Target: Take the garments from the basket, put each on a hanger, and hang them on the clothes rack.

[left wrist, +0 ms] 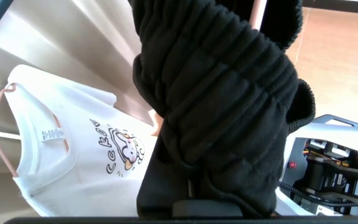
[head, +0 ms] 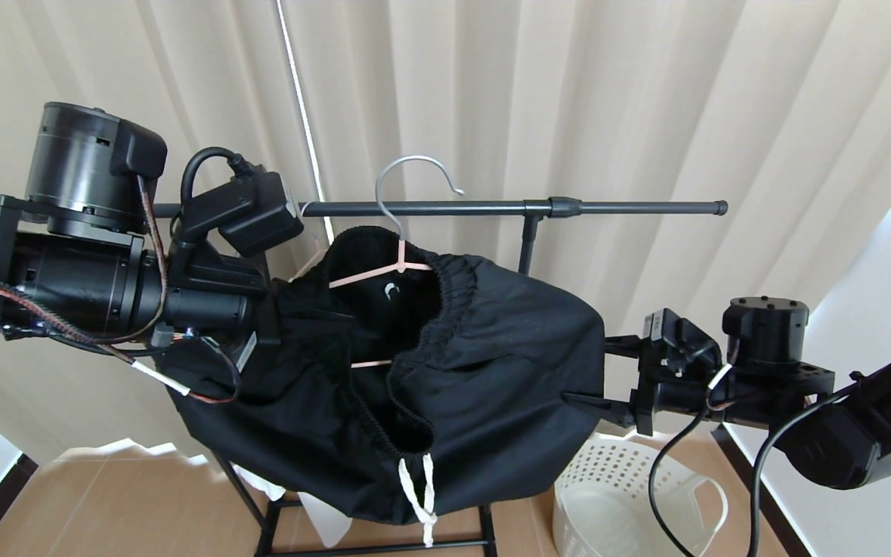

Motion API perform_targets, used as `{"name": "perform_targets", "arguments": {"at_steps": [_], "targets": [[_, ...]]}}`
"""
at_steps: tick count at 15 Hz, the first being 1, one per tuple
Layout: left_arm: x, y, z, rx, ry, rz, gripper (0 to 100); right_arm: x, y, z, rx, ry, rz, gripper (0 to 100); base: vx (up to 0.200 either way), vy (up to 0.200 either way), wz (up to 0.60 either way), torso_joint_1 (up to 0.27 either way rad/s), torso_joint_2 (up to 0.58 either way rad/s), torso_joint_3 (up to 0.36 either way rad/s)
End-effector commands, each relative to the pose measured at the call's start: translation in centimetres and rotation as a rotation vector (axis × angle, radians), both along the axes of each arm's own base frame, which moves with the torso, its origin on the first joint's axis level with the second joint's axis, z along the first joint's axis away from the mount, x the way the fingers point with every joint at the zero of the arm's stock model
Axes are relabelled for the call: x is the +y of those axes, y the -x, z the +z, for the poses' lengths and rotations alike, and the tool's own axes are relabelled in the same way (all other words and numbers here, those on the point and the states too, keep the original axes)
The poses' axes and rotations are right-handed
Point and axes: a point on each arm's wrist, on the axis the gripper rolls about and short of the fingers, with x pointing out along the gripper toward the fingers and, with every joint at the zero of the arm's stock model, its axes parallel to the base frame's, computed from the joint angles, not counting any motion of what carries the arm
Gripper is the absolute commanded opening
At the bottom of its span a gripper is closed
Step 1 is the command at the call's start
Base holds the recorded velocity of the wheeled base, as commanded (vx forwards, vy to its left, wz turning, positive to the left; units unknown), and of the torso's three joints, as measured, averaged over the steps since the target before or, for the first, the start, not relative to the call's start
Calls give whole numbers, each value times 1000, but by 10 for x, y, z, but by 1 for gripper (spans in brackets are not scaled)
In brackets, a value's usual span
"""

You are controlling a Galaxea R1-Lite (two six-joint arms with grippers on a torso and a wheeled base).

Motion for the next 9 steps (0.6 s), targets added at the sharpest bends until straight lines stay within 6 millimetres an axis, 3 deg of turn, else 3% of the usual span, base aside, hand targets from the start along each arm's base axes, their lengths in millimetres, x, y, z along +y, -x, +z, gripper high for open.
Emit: {"name": "perform_targets", "arguments": {"at_steps": [1,9], "targets": [[1,1,1,-2,1,1,0,0,-2,0,-2,-1,-1,0,0,0,0,0,0,0],[12,18,1,22,23,40,0,-14,-14,-4,3,-4,-50,0,0,0,0,0,0,0]]}}
